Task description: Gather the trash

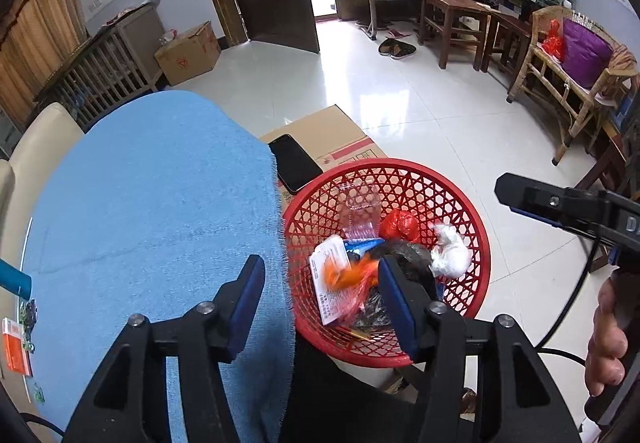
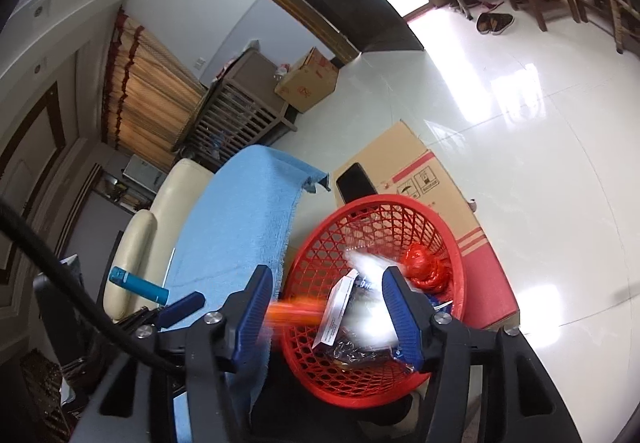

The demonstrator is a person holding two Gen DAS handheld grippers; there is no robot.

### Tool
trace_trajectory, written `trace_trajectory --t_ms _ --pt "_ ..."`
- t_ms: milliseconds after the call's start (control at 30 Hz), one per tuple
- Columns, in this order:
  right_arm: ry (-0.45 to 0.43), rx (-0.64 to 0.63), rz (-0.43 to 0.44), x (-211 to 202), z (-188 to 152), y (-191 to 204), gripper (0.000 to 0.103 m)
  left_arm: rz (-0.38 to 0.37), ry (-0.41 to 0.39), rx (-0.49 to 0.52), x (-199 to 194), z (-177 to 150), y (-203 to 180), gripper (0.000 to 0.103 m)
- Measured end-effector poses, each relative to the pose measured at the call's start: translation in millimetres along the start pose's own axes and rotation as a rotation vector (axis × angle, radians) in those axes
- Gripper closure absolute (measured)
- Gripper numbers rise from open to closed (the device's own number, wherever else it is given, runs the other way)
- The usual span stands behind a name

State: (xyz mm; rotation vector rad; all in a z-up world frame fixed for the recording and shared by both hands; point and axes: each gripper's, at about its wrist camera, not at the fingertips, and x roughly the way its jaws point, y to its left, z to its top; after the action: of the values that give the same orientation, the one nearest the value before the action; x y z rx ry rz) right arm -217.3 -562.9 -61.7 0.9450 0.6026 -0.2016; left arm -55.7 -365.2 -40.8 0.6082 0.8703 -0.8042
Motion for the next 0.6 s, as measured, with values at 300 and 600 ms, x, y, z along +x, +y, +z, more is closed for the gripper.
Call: trace_trajectory --t_ms 300,600 --pt "-0.003 -0.190 0.025 3.1 -10.5 62.9 0.042 0.253 -0.153 -0.143 -77.5 -33.6 66.7 0.027" --pt "-0.054 -0.596 -0.003 16.5 -65.5 206.0 0.041 0.466 -0.242 -0.409 -159.6 -100.1 160.3 0.020"
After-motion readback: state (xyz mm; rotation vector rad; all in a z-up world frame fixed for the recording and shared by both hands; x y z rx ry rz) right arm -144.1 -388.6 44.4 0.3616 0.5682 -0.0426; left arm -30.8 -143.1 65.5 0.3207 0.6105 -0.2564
